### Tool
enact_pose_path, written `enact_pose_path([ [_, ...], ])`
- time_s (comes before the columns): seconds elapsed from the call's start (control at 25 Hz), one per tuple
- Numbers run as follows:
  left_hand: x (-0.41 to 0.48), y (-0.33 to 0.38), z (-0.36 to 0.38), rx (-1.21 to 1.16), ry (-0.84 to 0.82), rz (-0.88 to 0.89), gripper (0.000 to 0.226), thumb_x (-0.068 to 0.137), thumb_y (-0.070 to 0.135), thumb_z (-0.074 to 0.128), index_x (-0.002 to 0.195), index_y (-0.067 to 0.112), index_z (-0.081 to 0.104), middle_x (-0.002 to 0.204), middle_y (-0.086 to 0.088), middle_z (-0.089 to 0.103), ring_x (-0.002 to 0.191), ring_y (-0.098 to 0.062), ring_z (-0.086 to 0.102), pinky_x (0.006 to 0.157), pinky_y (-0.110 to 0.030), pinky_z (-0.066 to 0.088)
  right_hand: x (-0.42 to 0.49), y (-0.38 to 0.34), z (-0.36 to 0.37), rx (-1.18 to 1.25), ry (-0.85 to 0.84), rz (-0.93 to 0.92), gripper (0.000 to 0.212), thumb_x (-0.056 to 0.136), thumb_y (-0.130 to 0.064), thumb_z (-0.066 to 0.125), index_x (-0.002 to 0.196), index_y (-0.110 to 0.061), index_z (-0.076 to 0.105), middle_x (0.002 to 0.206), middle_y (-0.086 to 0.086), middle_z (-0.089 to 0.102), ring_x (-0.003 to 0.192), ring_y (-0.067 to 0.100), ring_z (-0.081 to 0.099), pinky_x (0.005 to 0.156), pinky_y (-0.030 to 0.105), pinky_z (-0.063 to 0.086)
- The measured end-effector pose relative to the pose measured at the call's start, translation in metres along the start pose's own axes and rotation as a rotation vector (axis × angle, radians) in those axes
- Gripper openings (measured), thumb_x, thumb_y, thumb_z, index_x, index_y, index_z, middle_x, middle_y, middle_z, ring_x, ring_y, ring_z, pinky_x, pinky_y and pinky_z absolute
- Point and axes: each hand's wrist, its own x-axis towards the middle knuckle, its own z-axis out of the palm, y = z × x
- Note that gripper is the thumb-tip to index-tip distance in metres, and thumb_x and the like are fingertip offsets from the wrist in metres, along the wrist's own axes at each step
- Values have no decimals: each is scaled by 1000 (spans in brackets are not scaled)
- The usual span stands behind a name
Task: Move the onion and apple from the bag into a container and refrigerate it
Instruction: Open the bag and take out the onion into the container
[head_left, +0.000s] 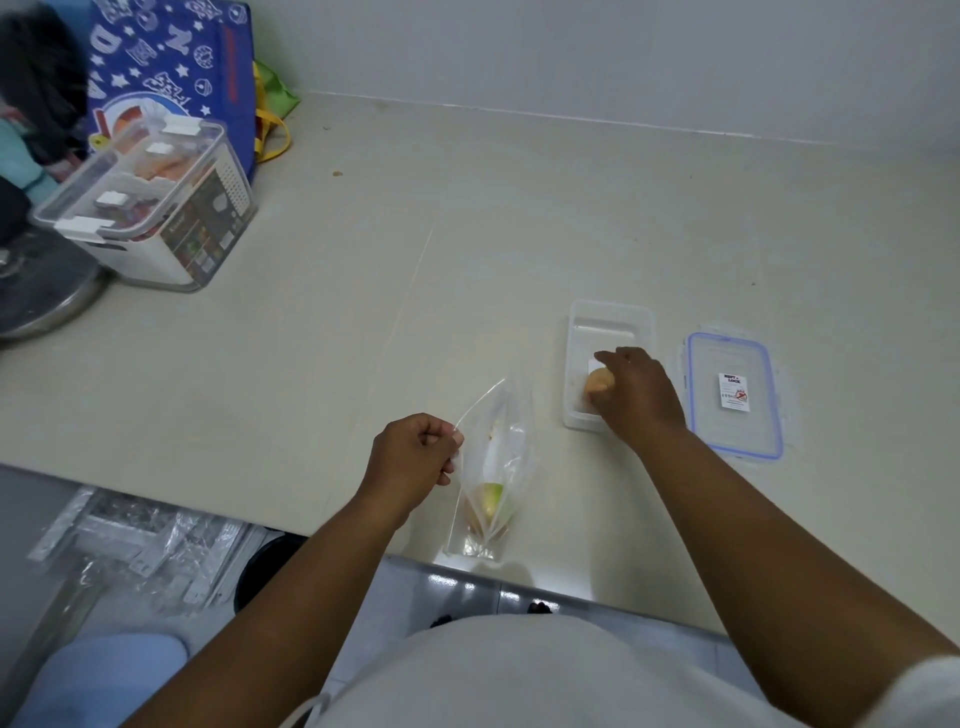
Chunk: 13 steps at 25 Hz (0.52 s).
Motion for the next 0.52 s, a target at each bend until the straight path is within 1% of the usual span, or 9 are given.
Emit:
enact_pose_path([
  [0.04,0,0,0,0,0,1,4,82,14,68,79,13,70,61,-1,68,52,-10,62,49,-21,51,-12,-10,-4,65,127,-80,45,81,-23,71,125,-17,60,131,8,56,120,28,51,94,37,44],
  [0.08,0,0,0,0,1,1,4,82,14,68,78,13,70,60,0,68,52,-10,62,49,-21,51,-26,-23,-7,157,239,-212,38,81,-22,72,117,-15,65,120,7,63,110,26,57,90,33,46],
  [0.12,0,0,0,-1,1,1,4,82,14,68,78,13,70,59,1,68,52,-10,62,49,-21,51,-40,-38,-9,246,274,-372,29,81,-21,73,109,-14,69,108,5,68,98,22,63,85,29,47],
  [0.16,-1,0,0,-2,0,4,4,82,14,69,78,13,70,58,1,68,52,-10,62,49,-21,51,-55,-54,-8,307,199,-524,23,82,-20,72,104,-15,71,99,2,71,88,18,65,81,25,49],
  [0.2,-2,0,1,-2,-3,9,4,82,15,69,78,14,70,58,2,68,52,-10,63,49,-21,51,-66,-68,-4,314,40,-631,21,83,-20,70,103,-16,72,96,0,72,84,15,67,79,25,51],
  [0.24,-2,0,1,1,-6,15,4,82,16,69,78,14,69,58,2,68,52,-10,63,49,-21,52,-74,-80,2,249,-161,-657,25,84,-21,68,108,-17,71,101,0,73,88,15,67,81,28,52],
  [0.32,-3,1,0,9,-6,25,5,83,16,68,78,15,69,58,1,69,53,-10,64,50,-21,52,-77,-95,19,20,-492,-555,37,86,-20,64,123,-19,64,120,2,68,107,19,63,91,34,51],
  [0.4,-3,2,-2,3,3,25,6,83,15,67,78,15,69,59,-1,68,53,-10,64,50,-23,52,-70,-101,27,-111,-626,-493,40,87,-17,61,127,-17,61,125,3,65,115,21,58,95,37,49],
  [0.52,-4,1,-6,3,16,25,6,84,15,67,78,16,69,61,-1,68,53,-9,63,51,-22,52,-63,-105,29,-250,-718,-497,35,88,-21,60,123,-18,62,116,2,65,108,23,60,92,38,51],
])
